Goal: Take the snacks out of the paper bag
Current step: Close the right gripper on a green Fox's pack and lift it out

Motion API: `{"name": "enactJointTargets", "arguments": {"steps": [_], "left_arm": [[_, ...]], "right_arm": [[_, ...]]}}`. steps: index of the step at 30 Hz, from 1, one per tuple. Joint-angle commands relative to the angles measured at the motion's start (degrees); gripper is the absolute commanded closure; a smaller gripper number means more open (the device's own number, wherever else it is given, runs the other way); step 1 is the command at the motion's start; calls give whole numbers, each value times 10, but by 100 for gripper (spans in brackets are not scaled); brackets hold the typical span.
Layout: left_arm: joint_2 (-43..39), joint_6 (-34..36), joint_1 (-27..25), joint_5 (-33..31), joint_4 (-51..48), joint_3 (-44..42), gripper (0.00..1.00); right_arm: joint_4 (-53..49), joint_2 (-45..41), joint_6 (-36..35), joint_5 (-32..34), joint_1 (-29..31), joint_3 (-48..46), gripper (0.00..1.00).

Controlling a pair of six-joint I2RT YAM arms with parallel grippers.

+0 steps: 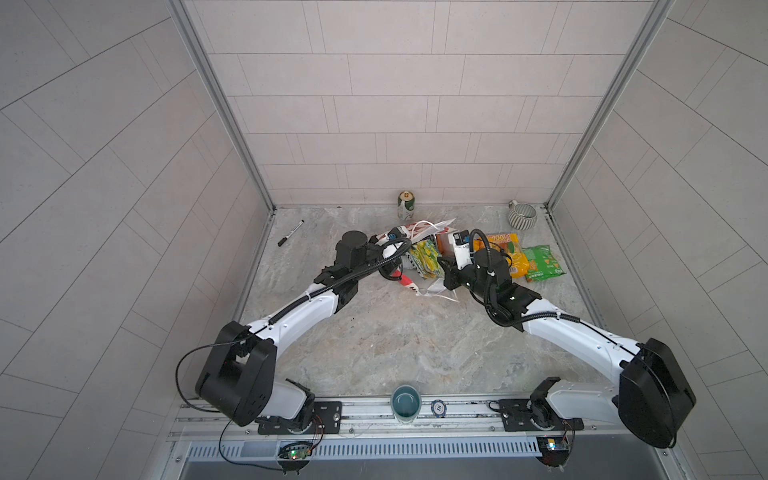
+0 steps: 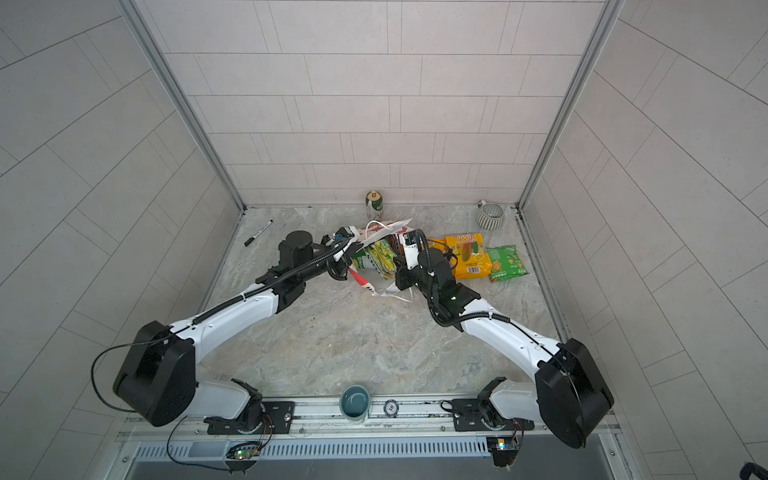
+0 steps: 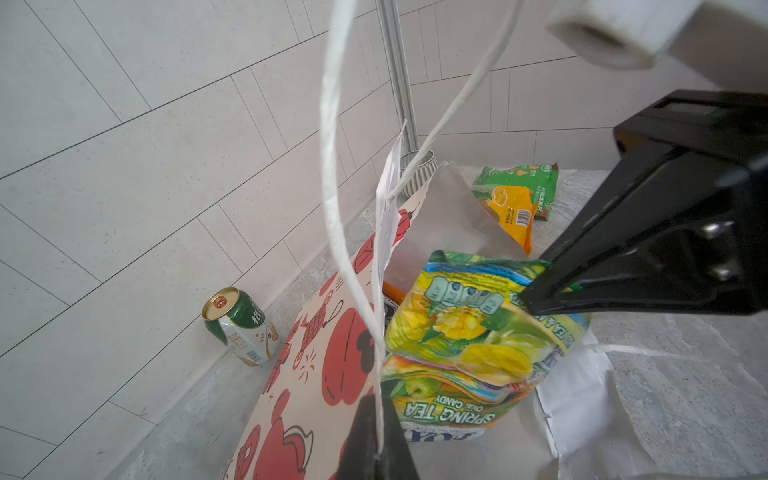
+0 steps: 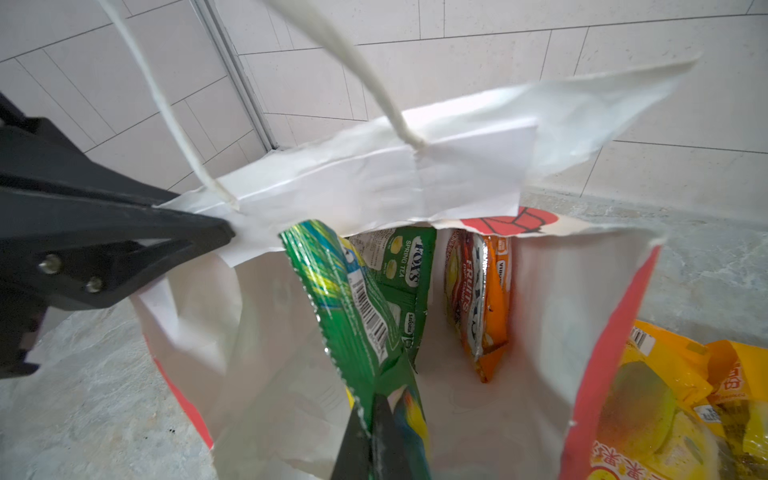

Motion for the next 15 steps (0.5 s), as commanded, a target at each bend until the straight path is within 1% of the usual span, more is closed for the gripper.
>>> {"name": "enactJointTargets", "arguments": {"steps": [1,5,11,15], "left_arm": [[-6,-1,3,-44,-12,4,100],[-11,10,5,-74,-10,-3,100],[-20,26,12,-95,-11,-14,100],[-24,28,14,-98,-11,-17,100]], "right_arm": [[2,-61,-13,-9,-1,14,100],[-39,-104,-14,-5,-3,25,100],[-98,-168,9,4,-23,44,100],[-144,-185,27,-7,-45,72,100]]}}
